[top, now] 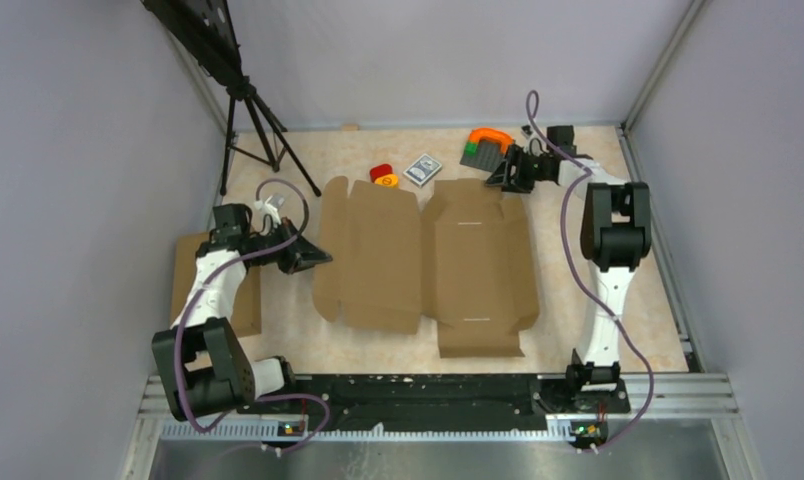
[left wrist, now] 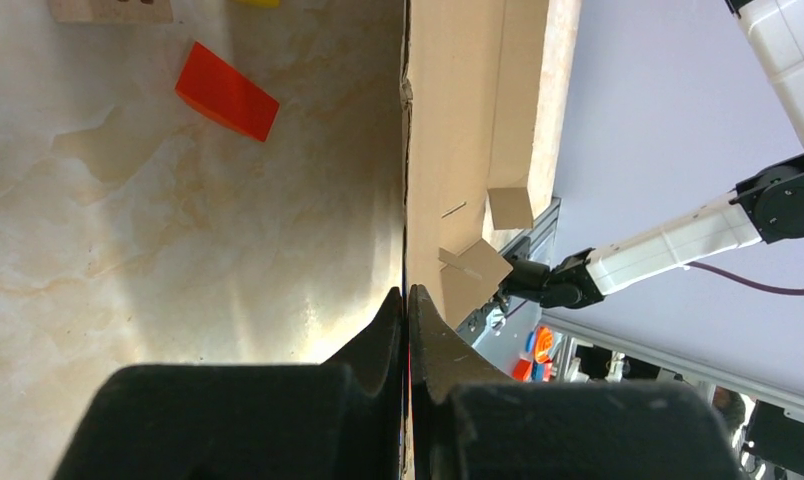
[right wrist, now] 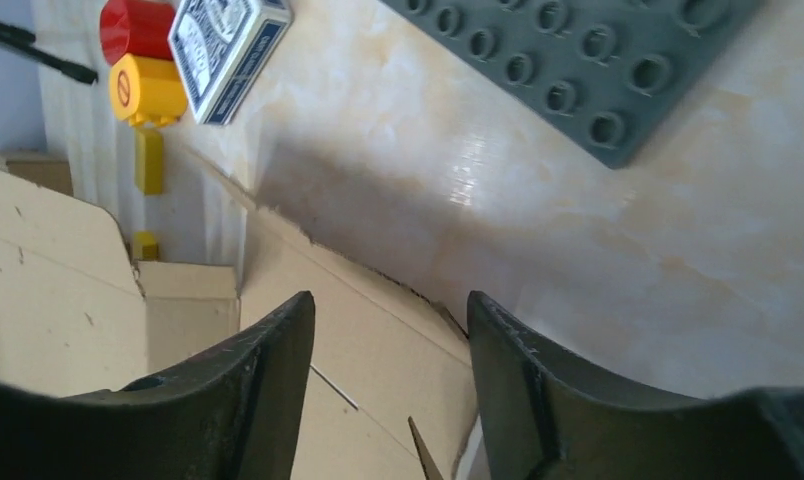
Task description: Fold the paper box
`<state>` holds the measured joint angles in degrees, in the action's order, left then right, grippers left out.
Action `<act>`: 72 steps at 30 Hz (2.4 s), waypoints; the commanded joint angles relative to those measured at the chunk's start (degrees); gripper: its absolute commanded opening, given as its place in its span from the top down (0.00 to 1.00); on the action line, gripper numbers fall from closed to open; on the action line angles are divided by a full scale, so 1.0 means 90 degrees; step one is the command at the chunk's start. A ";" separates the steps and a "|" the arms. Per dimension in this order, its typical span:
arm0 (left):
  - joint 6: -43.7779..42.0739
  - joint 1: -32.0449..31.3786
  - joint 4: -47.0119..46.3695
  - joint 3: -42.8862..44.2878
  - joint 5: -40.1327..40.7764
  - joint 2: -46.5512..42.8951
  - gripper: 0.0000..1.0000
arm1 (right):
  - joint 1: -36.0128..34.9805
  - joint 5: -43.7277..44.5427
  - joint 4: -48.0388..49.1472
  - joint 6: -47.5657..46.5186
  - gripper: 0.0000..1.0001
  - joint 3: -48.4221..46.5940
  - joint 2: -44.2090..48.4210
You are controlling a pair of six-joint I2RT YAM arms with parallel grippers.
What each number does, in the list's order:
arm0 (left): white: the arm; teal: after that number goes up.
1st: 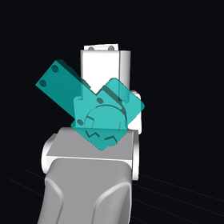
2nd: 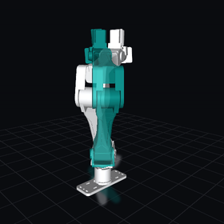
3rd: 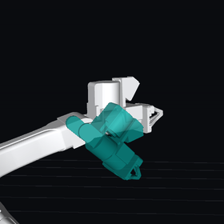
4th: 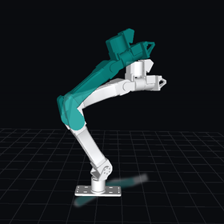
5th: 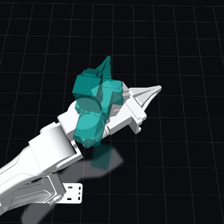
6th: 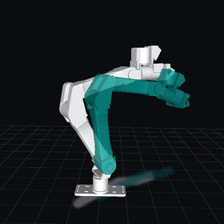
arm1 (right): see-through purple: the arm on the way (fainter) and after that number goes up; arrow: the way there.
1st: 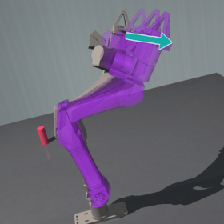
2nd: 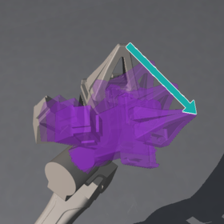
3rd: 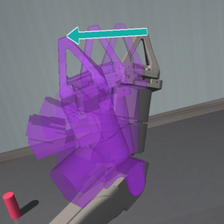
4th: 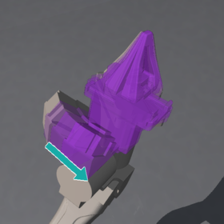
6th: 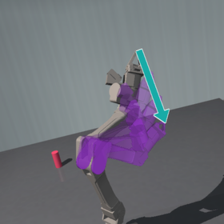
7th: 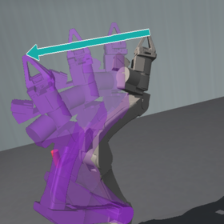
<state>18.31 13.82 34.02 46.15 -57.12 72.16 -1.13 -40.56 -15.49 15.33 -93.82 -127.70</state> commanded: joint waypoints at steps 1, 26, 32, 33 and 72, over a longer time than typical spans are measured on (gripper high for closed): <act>0.0096 -0.0122 -0.0334 0.0067 -0.0245 0.0021 1.00 | -0.0200 -0.0596 0.0447 -0.0097 0.48 0.0002 -0.0083; 0.0242 -0.0447 -0.0441 -0.0126 0.0450 -0.0100 1.00 | -0.0603 -0.0338 0.1651 0.0018 0.55 0.2471 0.2255; 0.0215 -0.0442 -0.0376 -0.0041 0.0551 -0.0144 1.00 | -0.0972 0.0454 -0.0052 -0.0840 0.50 0.1785 0.2107; 0.0199 -0.0442 -0.0360 -0.0021 0.0576 -0.0159 1.00 | -0.1034 0.0617 -0.0254 -0.0895 0.45 0.1718 0.2058; -0.0232 -0.0429 0.0153 0.0546 0.0620 0.0080 1.00 | -0.1957 0.2953 -0.2718 -0.4260 0.15 -0.1896 0.0201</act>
<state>16.36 10.02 35.64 48.66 -52.18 73.36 -20.40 -9.52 -34.13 -19.81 -105.41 -124.14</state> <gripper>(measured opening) 0.003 0.844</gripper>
